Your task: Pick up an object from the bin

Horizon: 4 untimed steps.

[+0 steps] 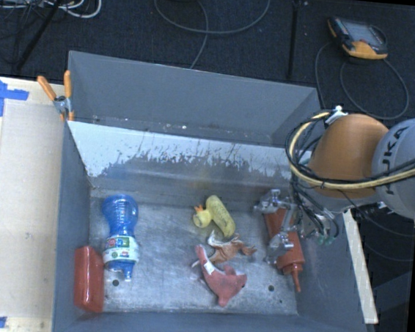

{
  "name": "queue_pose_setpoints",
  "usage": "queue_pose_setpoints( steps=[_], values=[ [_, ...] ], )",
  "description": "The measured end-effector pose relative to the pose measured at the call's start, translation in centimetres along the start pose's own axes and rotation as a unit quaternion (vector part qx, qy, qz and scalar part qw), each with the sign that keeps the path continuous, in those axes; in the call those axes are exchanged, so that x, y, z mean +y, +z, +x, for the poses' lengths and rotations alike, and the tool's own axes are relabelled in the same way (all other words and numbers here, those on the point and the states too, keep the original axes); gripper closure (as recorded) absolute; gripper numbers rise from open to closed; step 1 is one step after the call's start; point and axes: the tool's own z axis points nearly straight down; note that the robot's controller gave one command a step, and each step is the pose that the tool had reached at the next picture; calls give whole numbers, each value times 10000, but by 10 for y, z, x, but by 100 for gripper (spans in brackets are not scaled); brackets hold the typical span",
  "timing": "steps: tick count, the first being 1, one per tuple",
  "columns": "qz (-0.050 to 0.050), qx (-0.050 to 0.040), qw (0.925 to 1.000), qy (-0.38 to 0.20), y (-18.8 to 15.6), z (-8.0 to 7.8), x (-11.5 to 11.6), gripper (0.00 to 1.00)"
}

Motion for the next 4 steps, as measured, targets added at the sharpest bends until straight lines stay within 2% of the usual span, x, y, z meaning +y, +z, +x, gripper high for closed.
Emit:
queue_pose_setpoints(
  steps=[1, 2, 3, 4],
  values=[
    [-12, 28, 9864, -1646, 9, 3, 40, 0],
    [-13, 18, 9945, -1044, 6, 7, 41, 0],
    [-8, 18, 9967, -814, 30, 0, 38, 0],
    [-7, 31, 9982, -591, 43, -7, 37, 100]
  ],
)
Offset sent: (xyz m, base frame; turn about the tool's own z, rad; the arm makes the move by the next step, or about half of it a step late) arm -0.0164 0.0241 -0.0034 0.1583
